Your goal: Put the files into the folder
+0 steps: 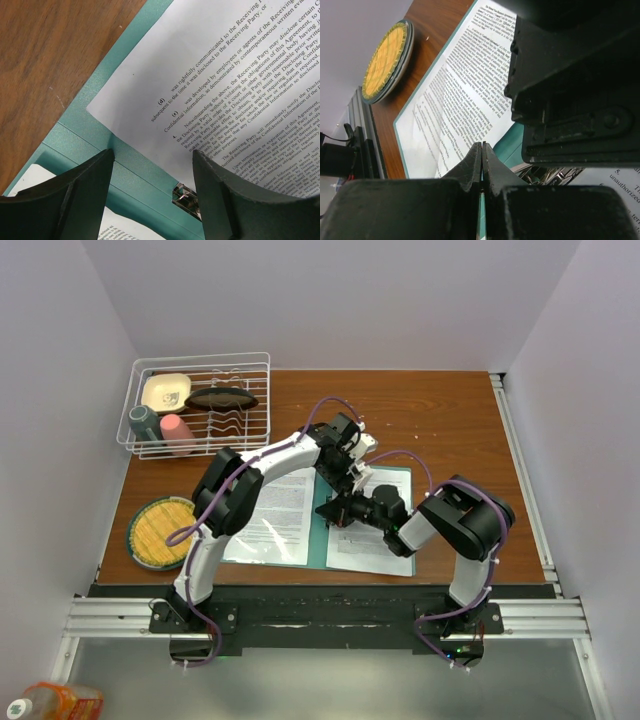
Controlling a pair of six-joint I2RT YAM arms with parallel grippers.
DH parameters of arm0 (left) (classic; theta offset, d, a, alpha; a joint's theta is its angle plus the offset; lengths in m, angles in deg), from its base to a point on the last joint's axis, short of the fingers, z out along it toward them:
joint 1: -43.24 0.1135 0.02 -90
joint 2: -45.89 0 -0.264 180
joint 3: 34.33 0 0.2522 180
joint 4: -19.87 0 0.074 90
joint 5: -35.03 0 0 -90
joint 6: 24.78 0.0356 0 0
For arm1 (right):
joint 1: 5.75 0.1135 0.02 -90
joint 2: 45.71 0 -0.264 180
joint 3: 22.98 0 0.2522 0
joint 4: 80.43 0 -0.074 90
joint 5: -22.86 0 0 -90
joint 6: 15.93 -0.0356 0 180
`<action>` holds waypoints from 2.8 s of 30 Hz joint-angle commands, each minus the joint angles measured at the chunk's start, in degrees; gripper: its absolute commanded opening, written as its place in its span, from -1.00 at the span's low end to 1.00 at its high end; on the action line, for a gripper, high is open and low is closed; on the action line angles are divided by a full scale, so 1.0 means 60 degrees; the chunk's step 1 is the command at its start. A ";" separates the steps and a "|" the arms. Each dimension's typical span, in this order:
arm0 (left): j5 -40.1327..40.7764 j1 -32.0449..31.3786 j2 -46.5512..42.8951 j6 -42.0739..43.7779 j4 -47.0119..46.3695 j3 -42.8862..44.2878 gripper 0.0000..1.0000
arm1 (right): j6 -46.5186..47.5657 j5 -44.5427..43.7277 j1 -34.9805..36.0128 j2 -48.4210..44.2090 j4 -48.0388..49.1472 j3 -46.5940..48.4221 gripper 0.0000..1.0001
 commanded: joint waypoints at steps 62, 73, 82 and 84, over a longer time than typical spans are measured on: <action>-0.1113 -0.0075 0.0944 -0.0180 0.0913 -0.0264 0.34 | -0.1188 -0.0955 0.0290 0.2446 -0.0231 -0.1619 -1.00; -0.1128 -0.0075 0.1003 -0.0195 0.0972 -0.0147 0.31 | -0.1641 -0.1043 0.0392 0.2857 0.0574 -0.2029 -1.00; -0.1157 -0.0061 0.1003 -0.0195 0.0957 -0.0132 0.30 | -0.1686 -0.1160 0.0480 0.2871 0.0546 -0.2073 -1.00; -0.1142 -0.0061 0.0989 -0.0195 0.0957 -0.0161 0.30 | -0.1671 -0.1160 0.0480 0.2857 0.0371 -0.2001 -1.00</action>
